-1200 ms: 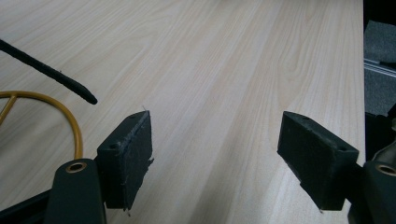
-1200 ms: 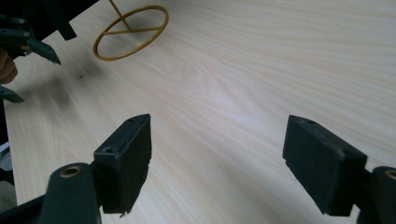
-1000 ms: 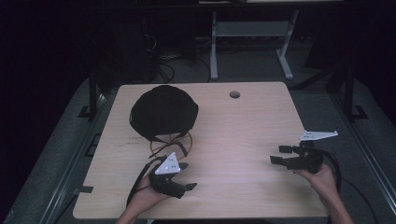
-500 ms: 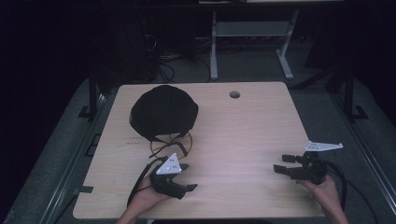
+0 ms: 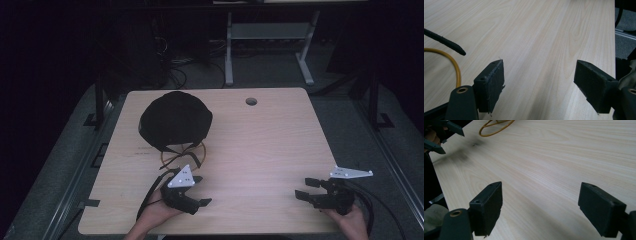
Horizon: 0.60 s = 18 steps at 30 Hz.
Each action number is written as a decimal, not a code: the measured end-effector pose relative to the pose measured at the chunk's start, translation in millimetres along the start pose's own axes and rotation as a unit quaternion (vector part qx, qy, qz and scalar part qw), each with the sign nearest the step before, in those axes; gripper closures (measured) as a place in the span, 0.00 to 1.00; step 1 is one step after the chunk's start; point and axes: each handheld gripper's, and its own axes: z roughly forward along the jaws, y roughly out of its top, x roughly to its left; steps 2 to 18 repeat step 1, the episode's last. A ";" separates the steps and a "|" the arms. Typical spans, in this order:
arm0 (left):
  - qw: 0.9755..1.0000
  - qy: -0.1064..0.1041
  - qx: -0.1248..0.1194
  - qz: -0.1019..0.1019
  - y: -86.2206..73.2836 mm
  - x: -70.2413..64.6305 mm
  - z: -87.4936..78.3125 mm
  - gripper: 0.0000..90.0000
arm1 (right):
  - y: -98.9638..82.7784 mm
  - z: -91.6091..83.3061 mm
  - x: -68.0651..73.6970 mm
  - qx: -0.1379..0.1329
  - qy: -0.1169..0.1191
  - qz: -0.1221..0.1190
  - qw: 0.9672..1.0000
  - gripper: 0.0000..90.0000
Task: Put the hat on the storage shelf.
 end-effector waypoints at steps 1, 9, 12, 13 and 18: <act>1.000 0.000 0.000 0.000 0.3 -0.1 -0.3 0.27 | -0.8 -1.2 2.4 -0.003 -0.002 -0.003 1.000 0.21; 1.000 0.000 0.000 0.000 0.3 -0.1 -0.3 0.27 | -0.8 -1.2 2.4 -0.003 -0.002 -0.003 1.000 0.21; 1.000 0.000 0.000 0.000 0.3 -0.1 -0.3 0.27 | -0.8 -1.2 2.4 -0.003 -0.002 -0.003 1.000 0.21; 1.000 0.000 0.000 0.000 0.3 -0.1 -0.3 0.27 | -0.8 -1.2 2.4 -0.003 -0.002 -0.003 1.000 0.21; 1.000 0.000 0.000 0.000 0.3 -0.1 -0.3 0.27 | -0.8 -1.2 2.4 -0.003 -0.002 -0.003 1.000 0.21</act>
